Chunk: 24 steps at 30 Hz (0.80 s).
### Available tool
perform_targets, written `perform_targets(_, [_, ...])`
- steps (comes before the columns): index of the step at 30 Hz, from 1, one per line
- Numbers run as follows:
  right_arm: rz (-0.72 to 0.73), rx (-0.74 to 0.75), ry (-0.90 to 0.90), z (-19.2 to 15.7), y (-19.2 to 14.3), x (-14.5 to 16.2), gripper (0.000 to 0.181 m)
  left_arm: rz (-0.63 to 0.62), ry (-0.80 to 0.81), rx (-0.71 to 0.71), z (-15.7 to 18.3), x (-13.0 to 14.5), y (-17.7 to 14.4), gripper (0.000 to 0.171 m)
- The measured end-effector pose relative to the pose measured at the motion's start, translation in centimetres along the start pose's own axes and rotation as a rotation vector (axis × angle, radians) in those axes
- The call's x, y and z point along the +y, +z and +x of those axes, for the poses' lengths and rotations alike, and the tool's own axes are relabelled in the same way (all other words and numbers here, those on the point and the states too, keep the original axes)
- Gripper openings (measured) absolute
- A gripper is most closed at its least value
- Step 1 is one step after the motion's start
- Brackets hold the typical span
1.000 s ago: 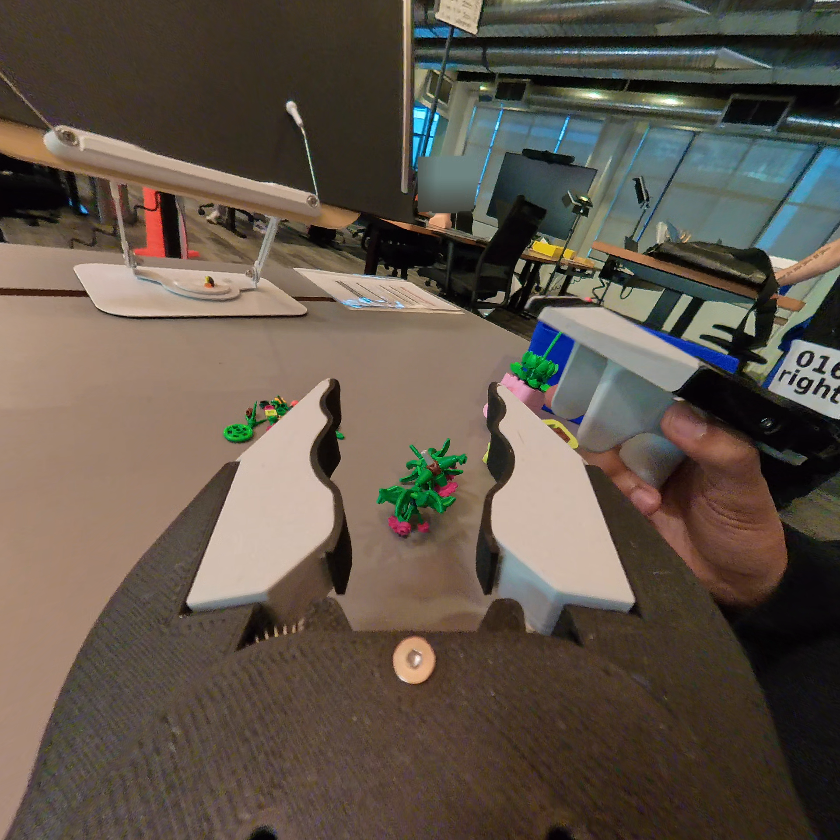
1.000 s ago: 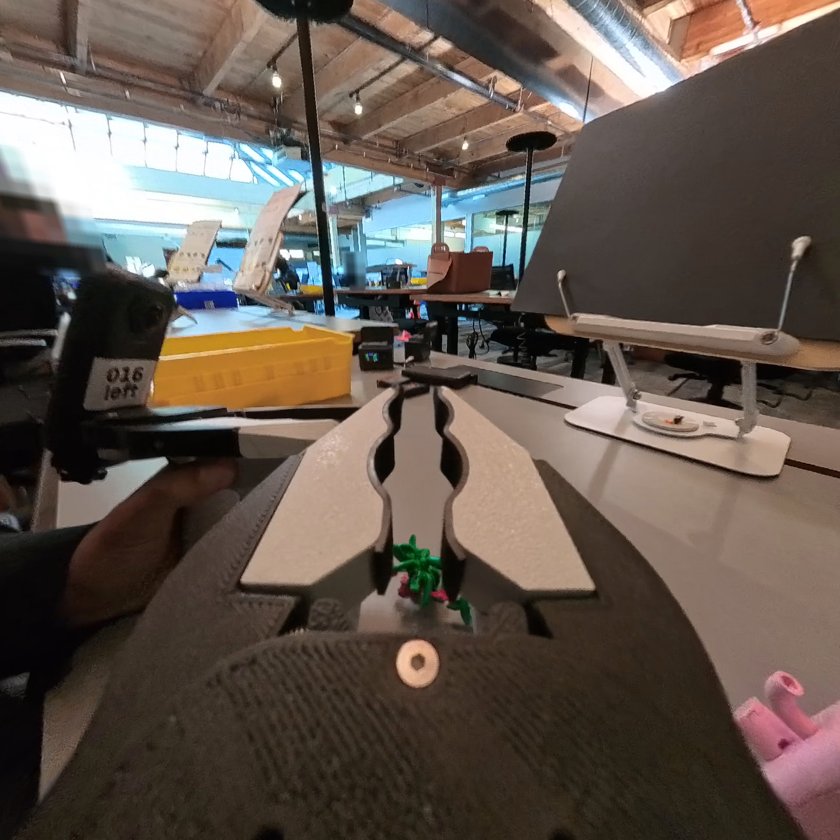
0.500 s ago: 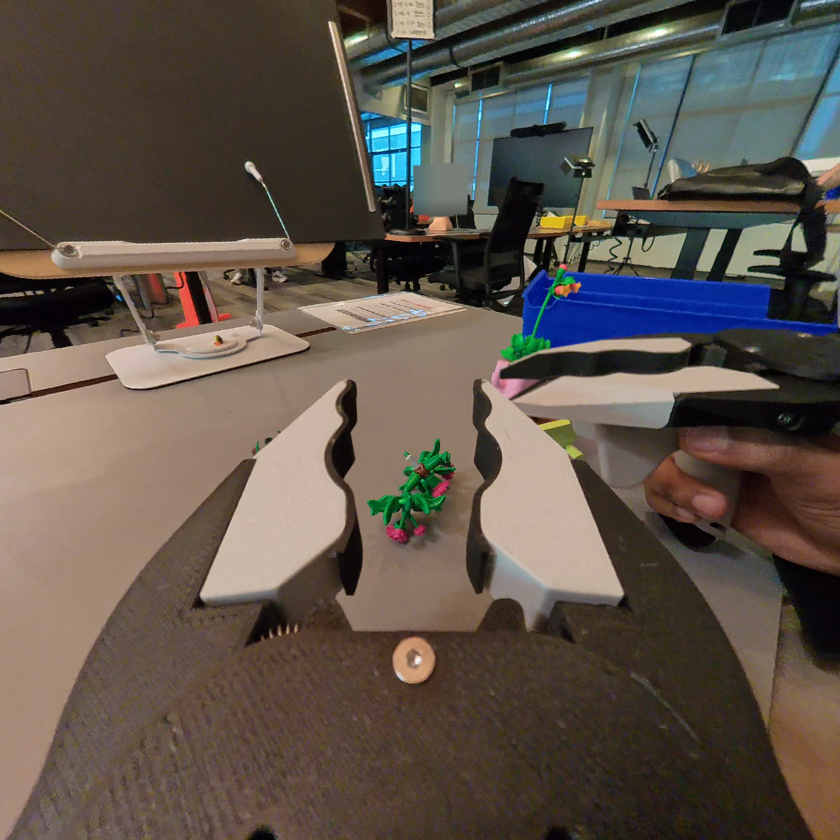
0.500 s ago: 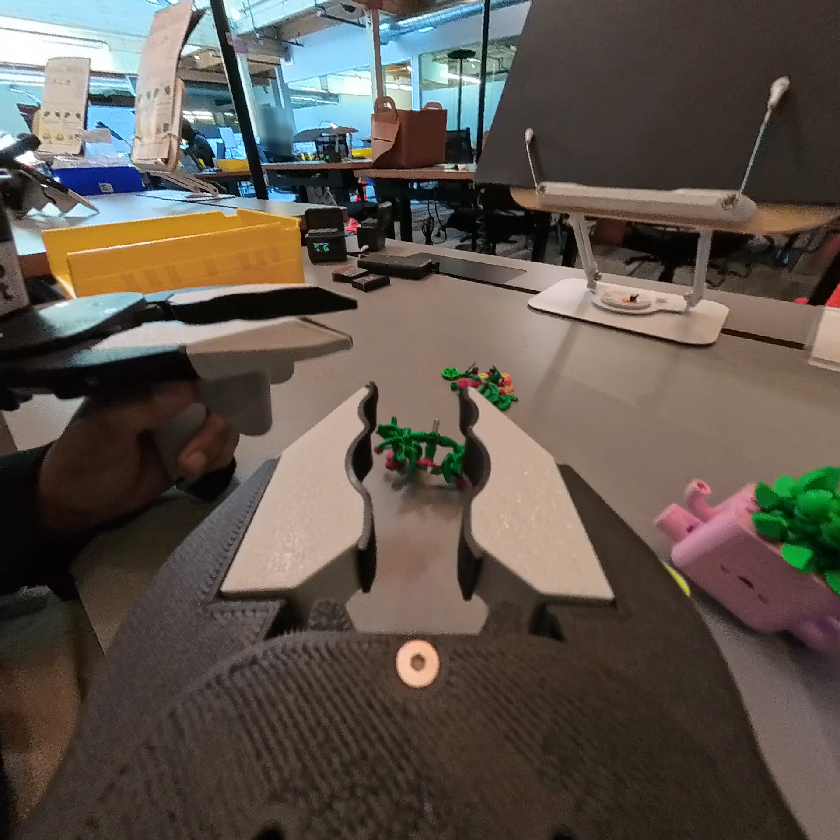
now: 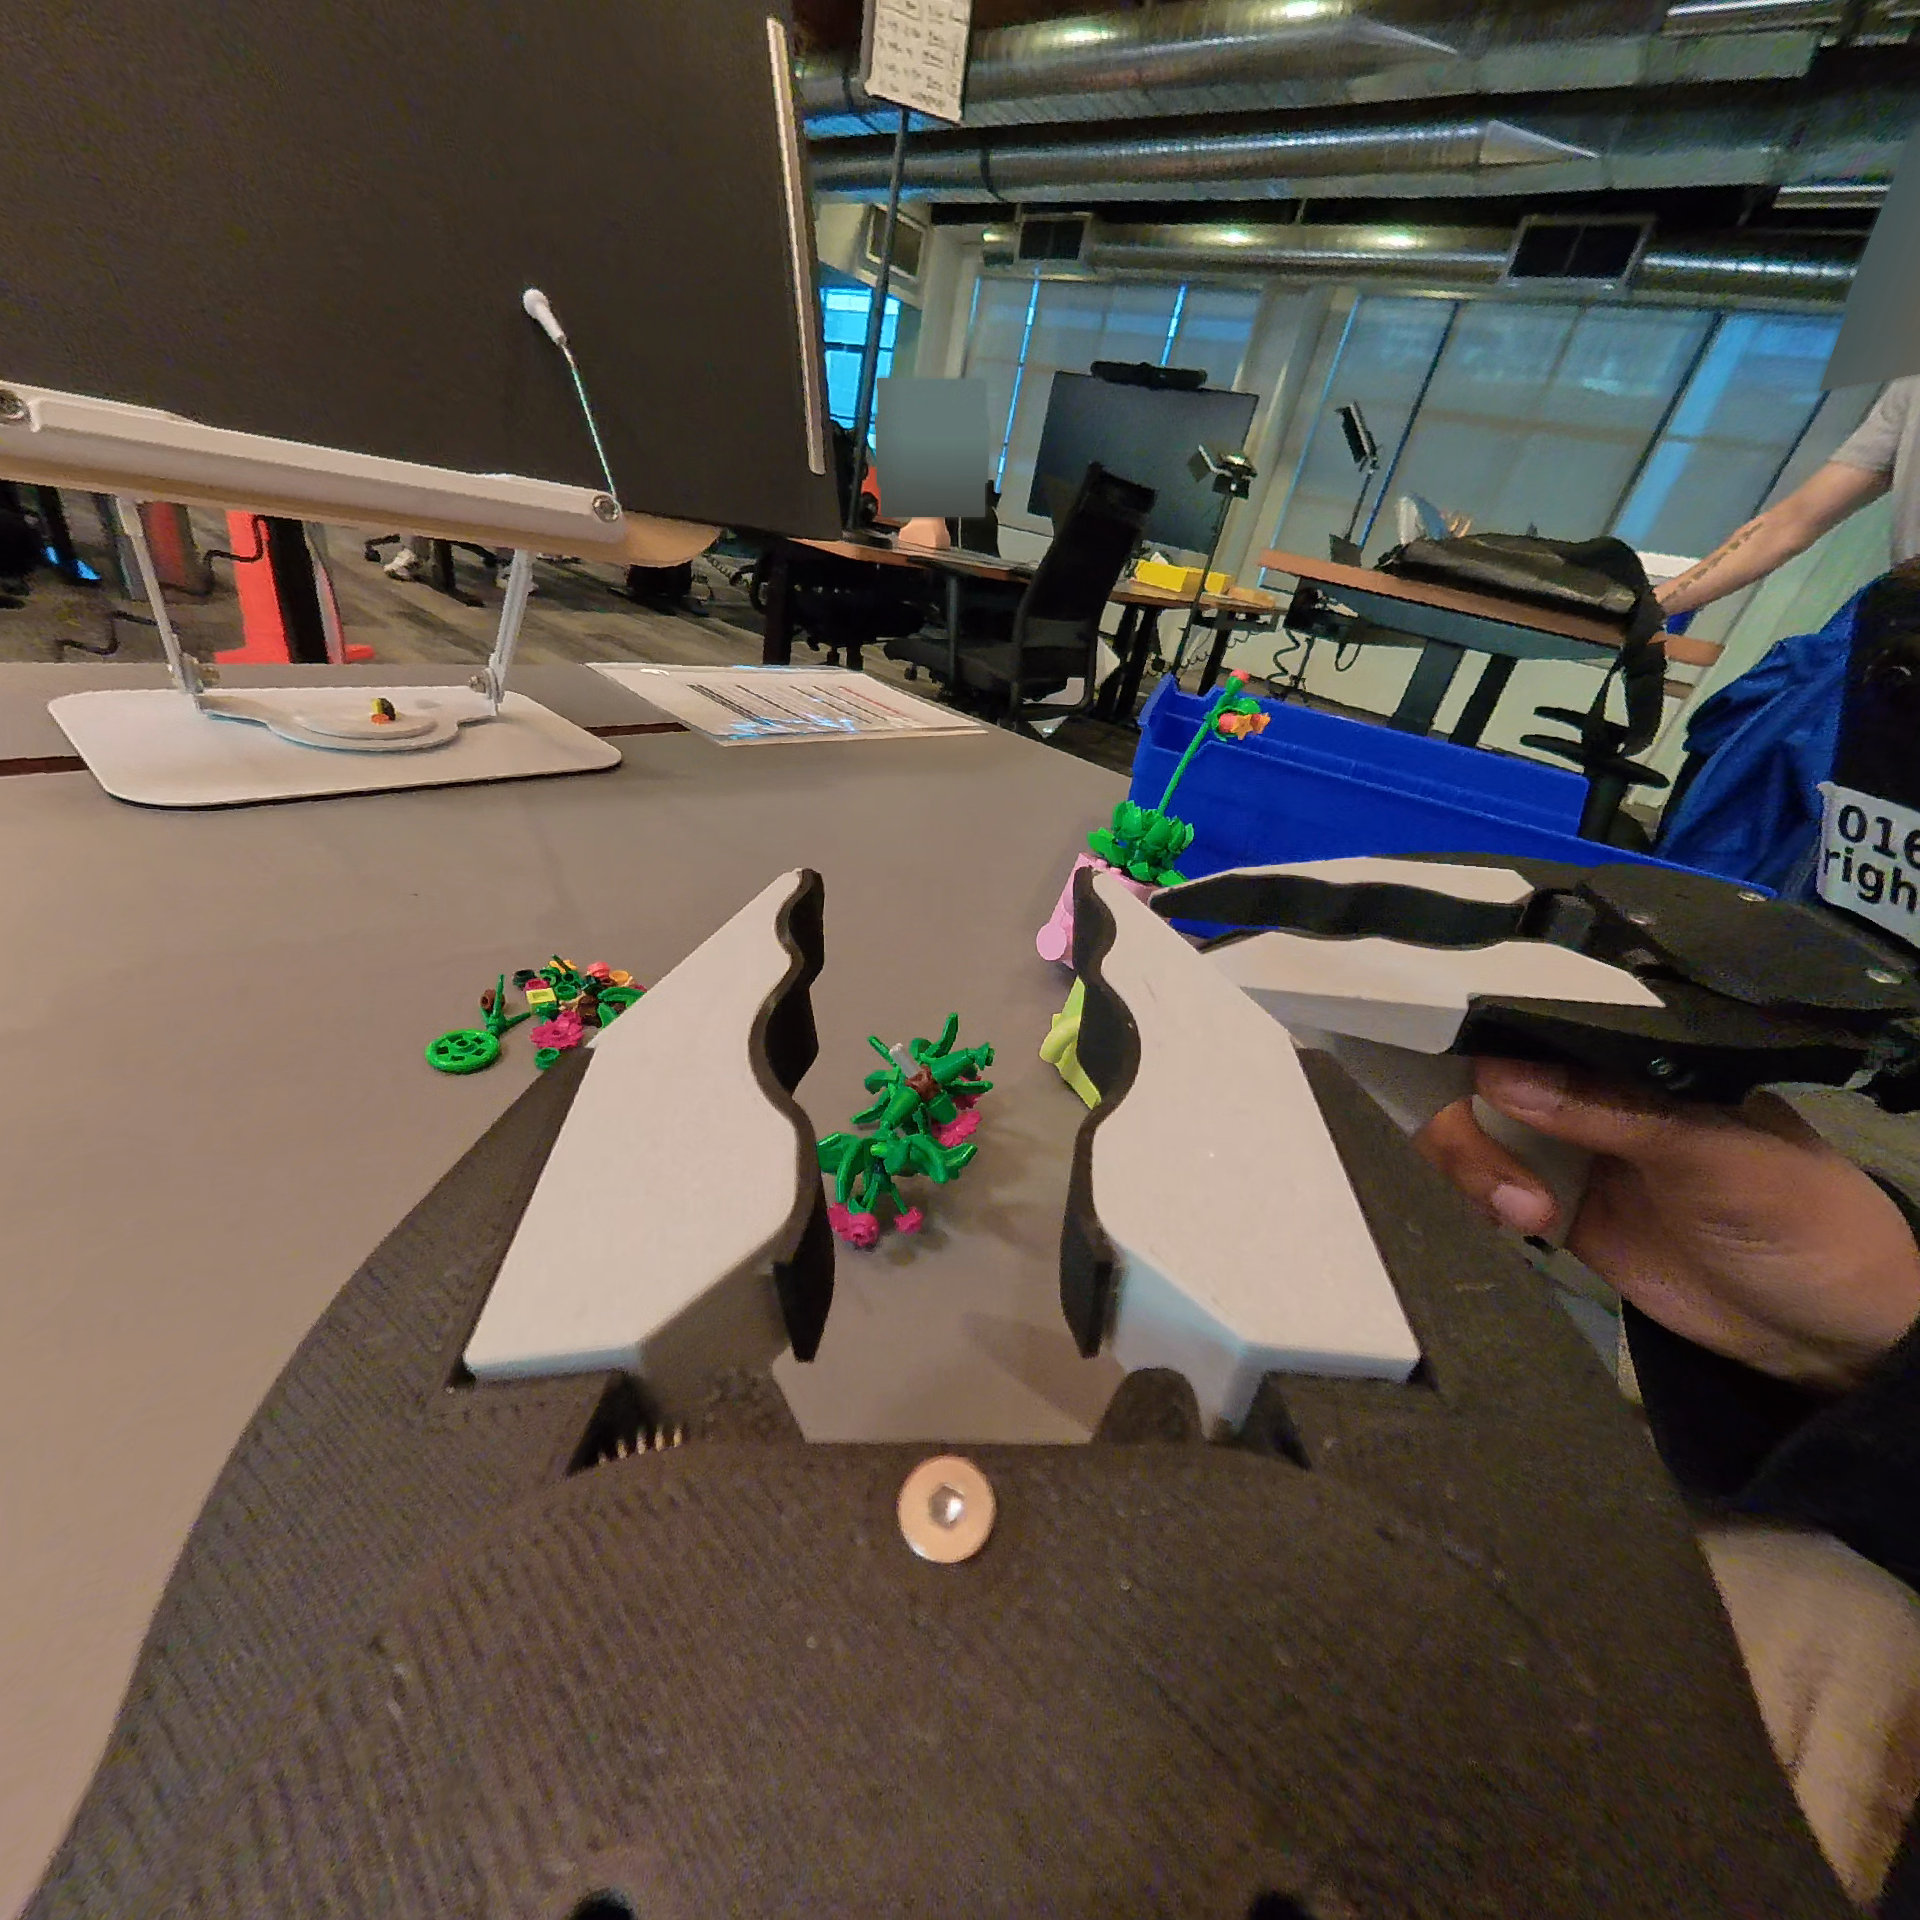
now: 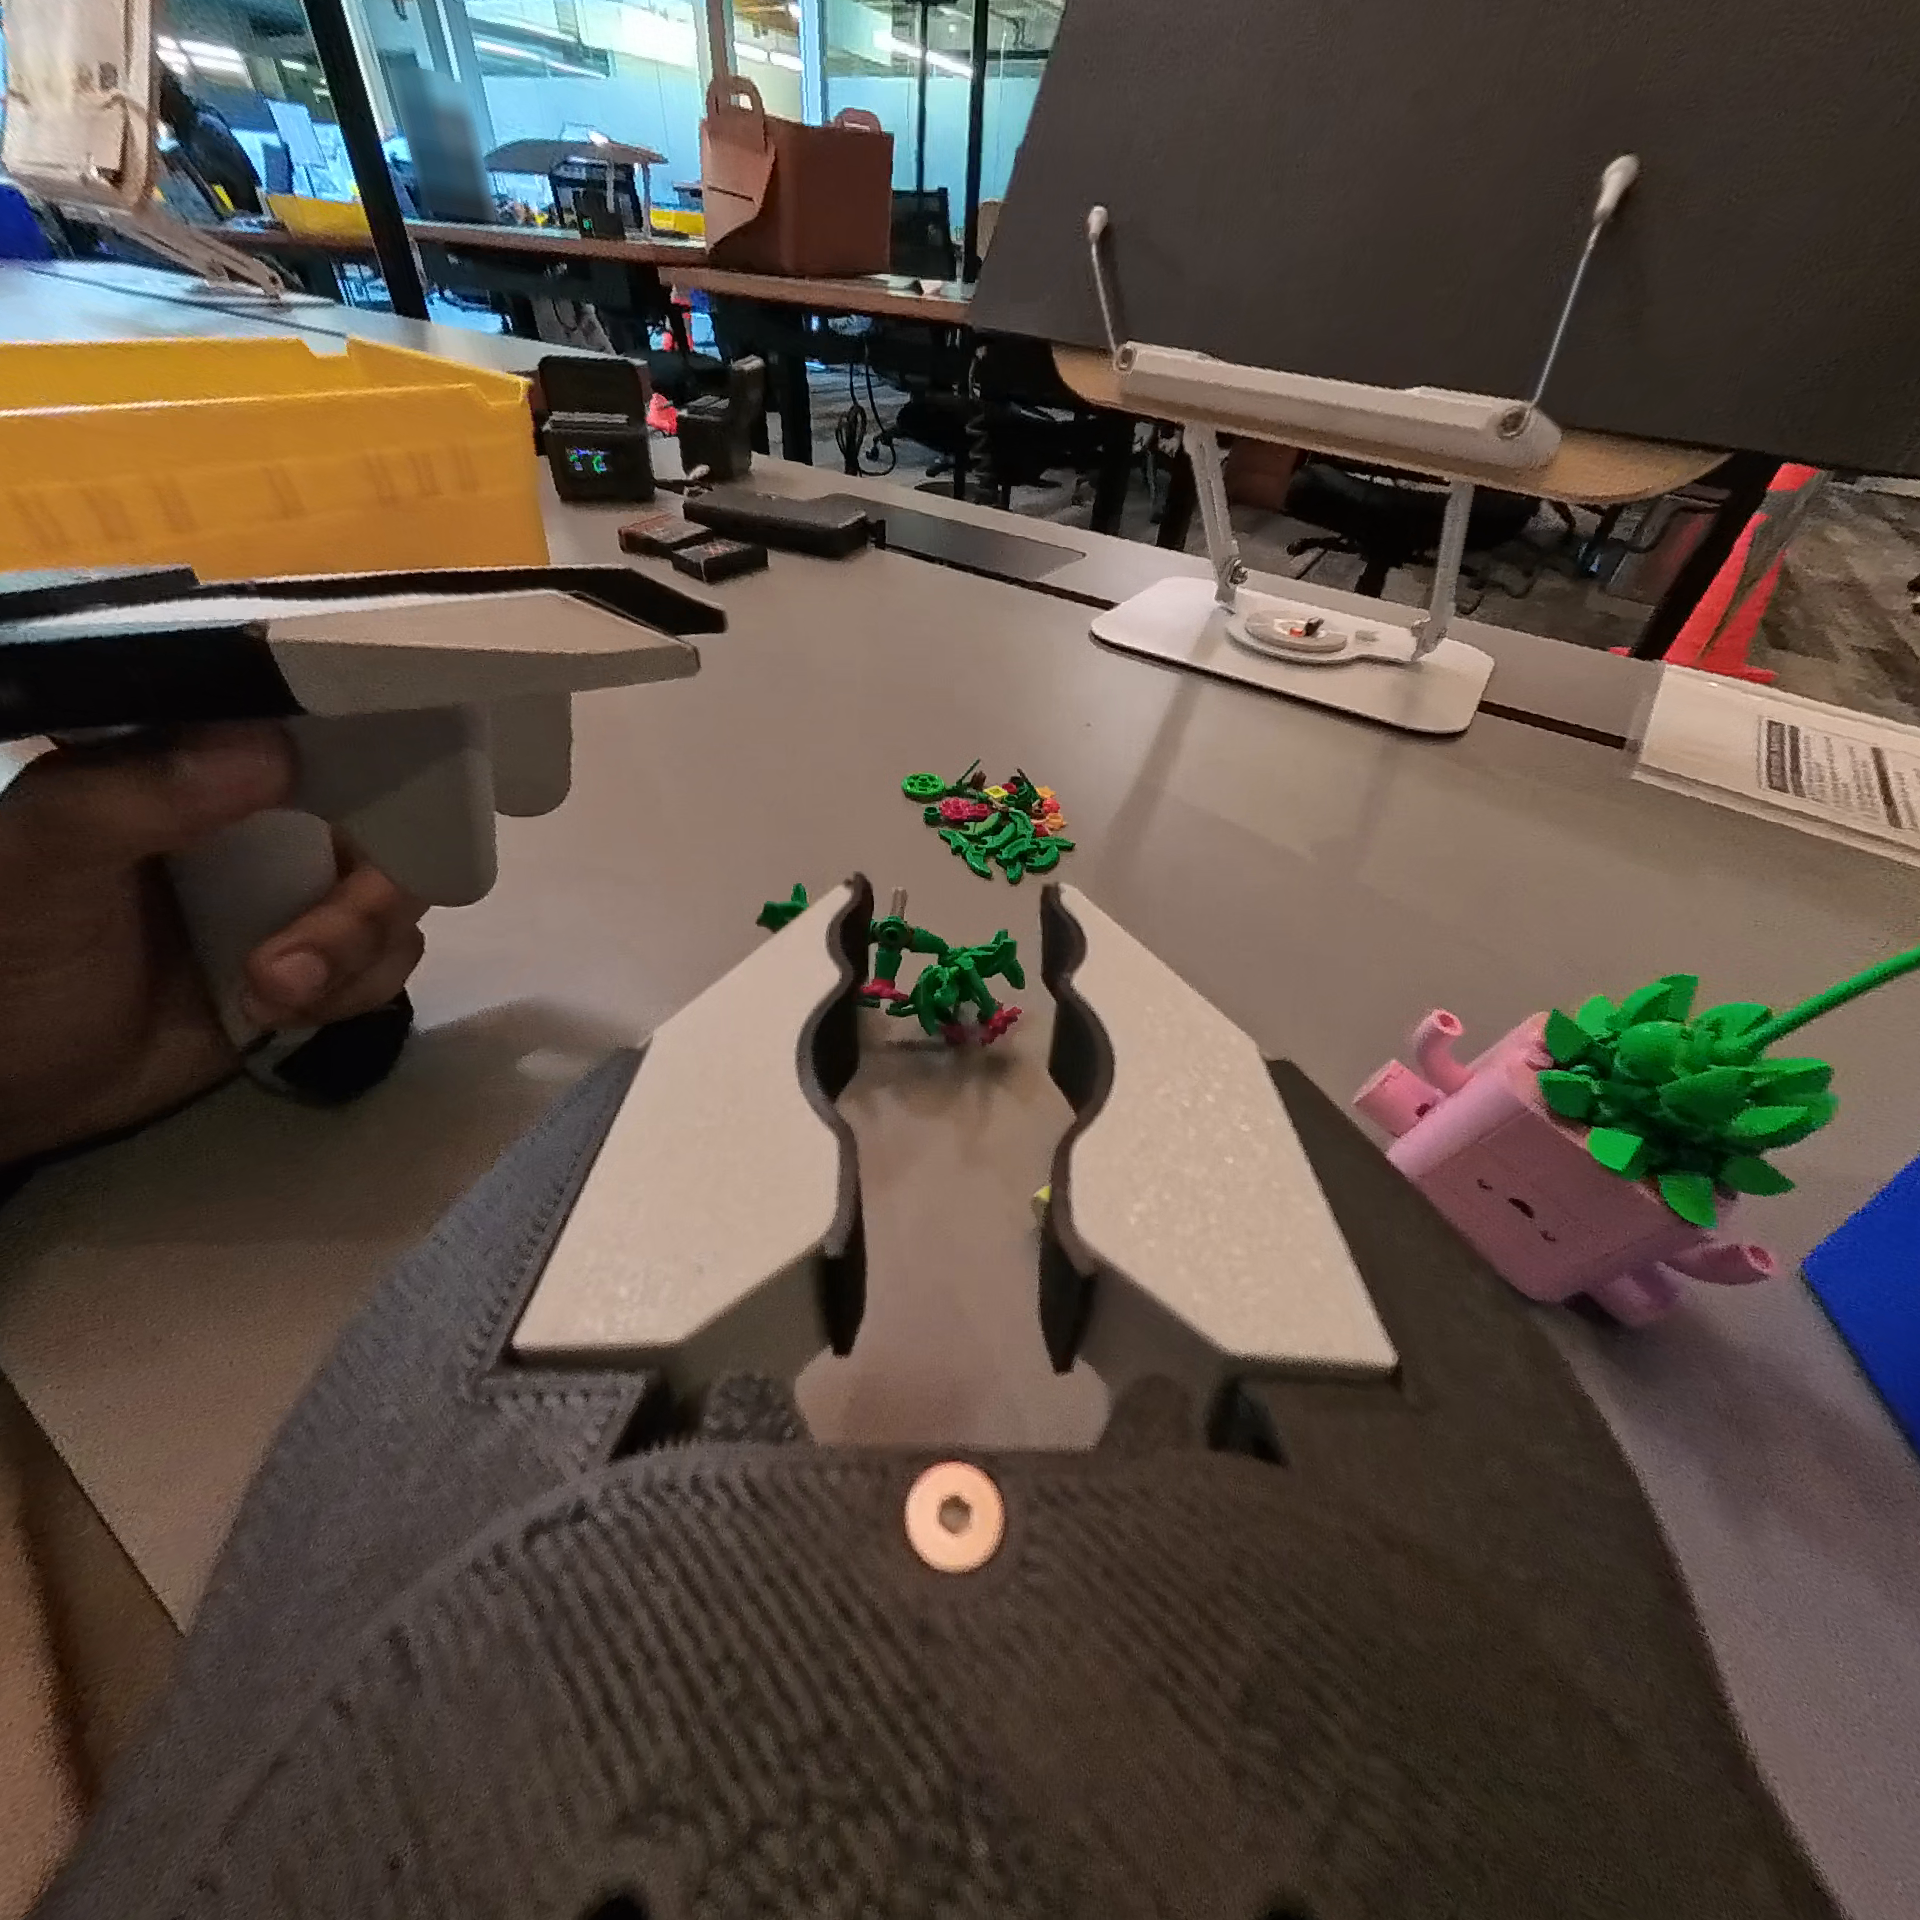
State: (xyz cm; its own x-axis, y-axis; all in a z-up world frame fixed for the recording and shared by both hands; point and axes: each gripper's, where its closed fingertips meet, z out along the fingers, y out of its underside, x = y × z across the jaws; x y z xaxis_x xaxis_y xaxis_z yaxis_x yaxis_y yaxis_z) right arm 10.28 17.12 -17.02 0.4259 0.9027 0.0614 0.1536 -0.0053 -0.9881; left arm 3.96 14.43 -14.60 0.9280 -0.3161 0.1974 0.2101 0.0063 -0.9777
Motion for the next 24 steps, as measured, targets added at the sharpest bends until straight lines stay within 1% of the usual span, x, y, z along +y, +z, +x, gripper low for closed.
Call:
perform_targets(2, [0.0,-0.002,-0.007,-0.1,0.0,0.0,0.03,-0.001,0.008,-0.001,0.1,0.0,0.0,0.045])
perform_targets(6, [0.0,-0.038,0.058,0.2,0.1,0.0,0.031,0.002,0.002,-0.006,0.0,0.0,0.0,0.045])
perform_targets(9, [0.004,-0.052,0.063,0.0,0.3,-0.1,0.031,0.008,-0.007,-0.015,-0.2,-0.1,-0.1,0.045])
perform_targets(11, [-0.002,-0.057,0.027,-0.8,0.6,-0.1,0.031,0.01,-0.004,-0.019,-0.3,-0.1,-0.1,0.046])
perform_targets(14, [-0.049,-0.074,-0.062,-2.6,1.2,0.4,0.042,0.016,0.042,-0.044,-0.4,-0.3,-0.2,0.043])
perform_targets(15, [-0.065,-0.078,-0.095,-3.2,1.4,0.7,0.042,0.02,0.056,-0.05,-0.4,-0.3,-0.3,0.042])
perform_targets(16, [-0.075,-0.074,-0.122,-3.4,1.5,0.8,0.042,0.02,0.065,-0.049,-0.2,-0.3,-0.2,0.042])
perform_targets(18, [-0.07,-0.06,-0.131,-3.2,1.4,0.7,0.048,0.018,0.073,-0.051,-0.2,-0.3,-0.2,0.041])
perform_targets(19, [-0.073,-0.051,-0.122,-2.6,1.1,0.5,0.052,0.017,0.069,-0.053,-0.2,-0.3,-0.2,0.041])
perform_targets(21, [-0.109,0.005,-0.127,-0.2,-0.3,-0.3,0.068,0.018,0.048,-0.057,-0.5,-0.3,-0.2,0.041])
perform_targets(23, [-0.169,0.138,-0.174,4.1,-3.3,-1.3,0.081,0.021,0.026,-0.058,-0.8,-0.3,-0.3,0.041])
perform_targets(24, [-0.197,0.225,-0.198,6.6,-5.3,-1.7,0.081,0.019,0.017,-0.058,-0.9,-0.3,-0.2,0.041])
